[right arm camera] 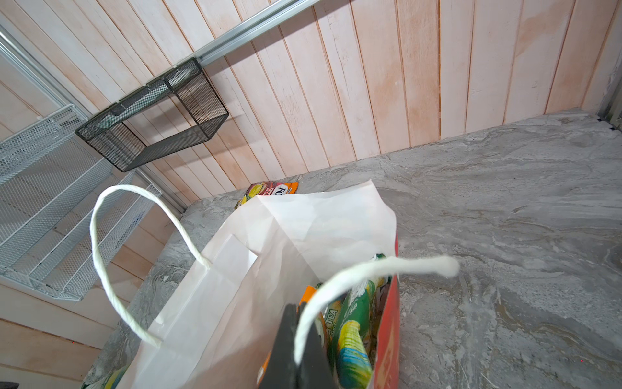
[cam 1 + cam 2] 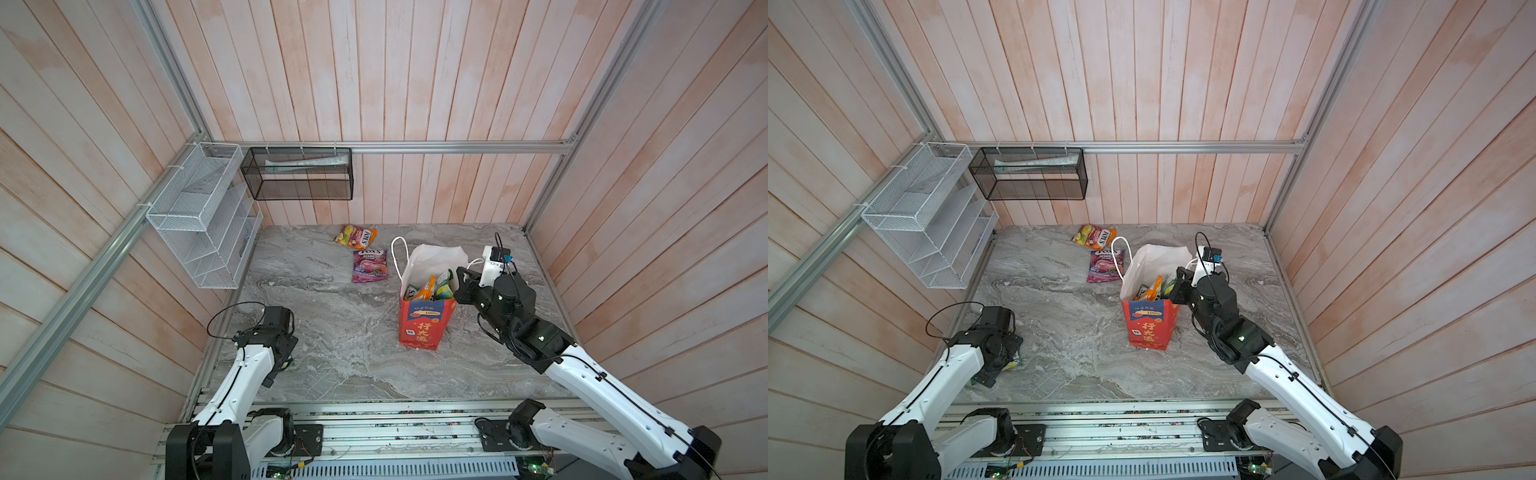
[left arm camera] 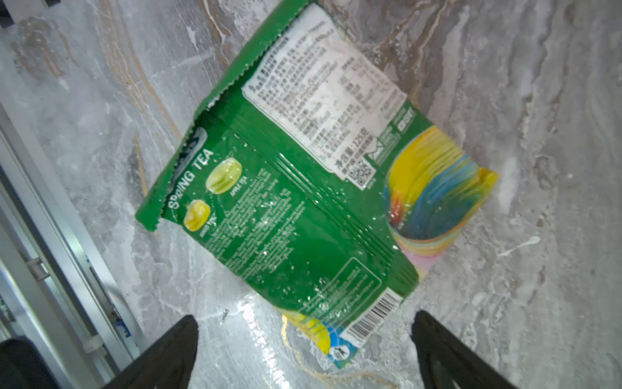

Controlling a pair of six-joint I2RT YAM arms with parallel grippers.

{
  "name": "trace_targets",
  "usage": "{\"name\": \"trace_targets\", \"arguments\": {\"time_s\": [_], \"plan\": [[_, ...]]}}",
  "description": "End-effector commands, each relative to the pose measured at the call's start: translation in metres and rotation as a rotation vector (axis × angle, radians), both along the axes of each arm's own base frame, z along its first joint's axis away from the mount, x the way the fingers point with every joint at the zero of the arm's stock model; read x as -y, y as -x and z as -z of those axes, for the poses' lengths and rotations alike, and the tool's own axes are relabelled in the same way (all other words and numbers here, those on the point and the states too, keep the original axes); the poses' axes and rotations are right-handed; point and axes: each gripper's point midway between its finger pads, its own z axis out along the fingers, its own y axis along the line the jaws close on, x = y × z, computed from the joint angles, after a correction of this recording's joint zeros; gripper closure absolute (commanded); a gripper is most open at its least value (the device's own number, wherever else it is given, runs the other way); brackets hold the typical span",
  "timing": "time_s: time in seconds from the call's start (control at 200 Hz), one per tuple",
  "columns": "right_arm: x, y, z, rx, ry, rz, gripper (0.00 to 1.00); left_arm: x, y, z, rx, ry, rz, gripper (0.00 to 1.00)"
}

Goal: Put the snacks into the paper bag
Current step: 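Close the left gripper on the green Spring Tea packet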

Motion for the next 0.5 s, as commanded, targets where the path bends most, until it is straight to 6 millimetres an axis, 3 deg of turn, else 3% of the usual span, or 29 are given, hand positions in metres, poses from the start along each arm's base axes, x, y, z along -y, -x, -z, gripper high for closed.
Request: {"name": "trace_targets", "arguments": {"time_s": [0.0,0.24,0.495], "plan": [[-0.001,-0.001,-0.001,0.014,-0.001,-0.006,1.00,-0.006,-0.002,0.005,0.024,0.017,-0.018,0.00],[-0.003,-0.001,0.000,0.012,0.001,-0.013,1.00,-0.012,-0.012,0.005,0.059,0.006,-0.002,0.00],[-0.004,0.000,-0.001,0.014,0.000,-0.020,1.00,-0.006,-0.016,0.024,0.026,0.043,0.026,0.01]]}}
